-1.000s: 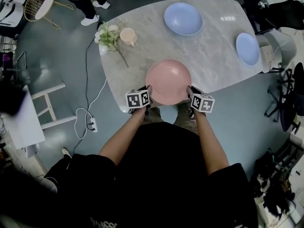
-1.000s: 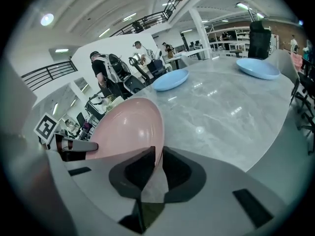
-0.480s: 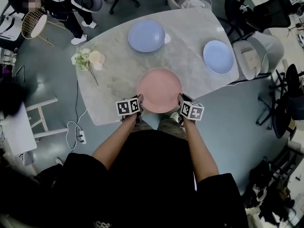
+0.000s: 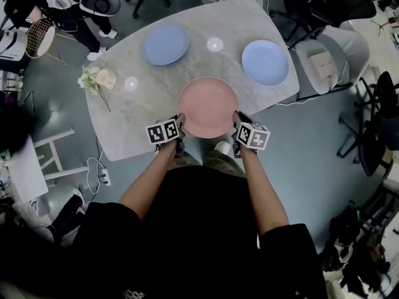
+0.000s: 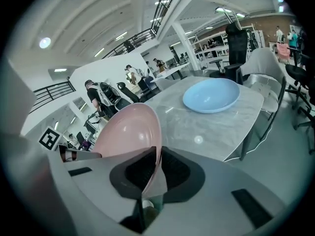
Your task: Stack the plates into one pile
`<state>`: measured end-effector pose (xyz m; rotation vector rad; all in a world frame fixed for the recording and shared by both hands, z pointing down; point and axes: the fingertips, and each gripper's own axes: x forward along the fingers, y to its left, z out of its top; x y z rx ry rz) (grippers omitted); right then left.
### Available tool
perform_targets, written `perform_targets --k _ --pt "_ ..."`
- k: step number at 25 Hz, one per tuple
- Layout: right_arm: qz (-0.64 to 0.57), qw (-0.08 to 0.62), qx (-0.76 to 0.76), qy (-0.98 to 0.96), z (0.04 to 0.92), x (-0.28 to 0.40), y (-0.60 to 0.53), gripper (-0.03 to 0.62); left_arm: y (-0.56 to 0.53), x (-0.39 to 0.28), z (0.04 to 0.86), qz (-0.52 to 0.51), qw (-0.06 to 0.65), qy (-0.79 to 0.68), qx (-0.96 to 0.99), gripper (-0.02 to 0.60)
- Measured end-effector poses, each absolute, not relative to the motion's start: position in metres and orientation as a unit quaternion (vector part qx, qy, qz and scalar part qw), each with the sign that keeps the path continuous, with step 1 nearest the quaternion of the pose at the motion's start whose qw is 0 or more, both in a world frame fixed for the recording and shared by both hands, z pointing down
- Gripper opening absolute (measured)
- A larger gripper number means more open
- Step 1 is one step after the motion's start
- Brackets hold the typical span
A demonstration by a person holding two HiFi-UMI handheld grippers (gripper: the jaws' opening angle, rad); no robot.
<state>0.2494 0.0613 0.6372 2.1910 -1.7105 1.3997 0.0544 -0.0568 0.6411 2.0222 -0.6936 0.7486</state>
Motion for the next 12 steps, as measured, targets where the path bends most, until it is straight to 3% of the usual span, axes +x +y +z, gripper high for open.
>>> perform_targets --k 12 --pt "0.419 -0.015 0.745 -0.518 0.618 0.328 0.102 0.034 -0.026 0.139 0.626 0.303 0.404 -0.241 0.829 0.041"
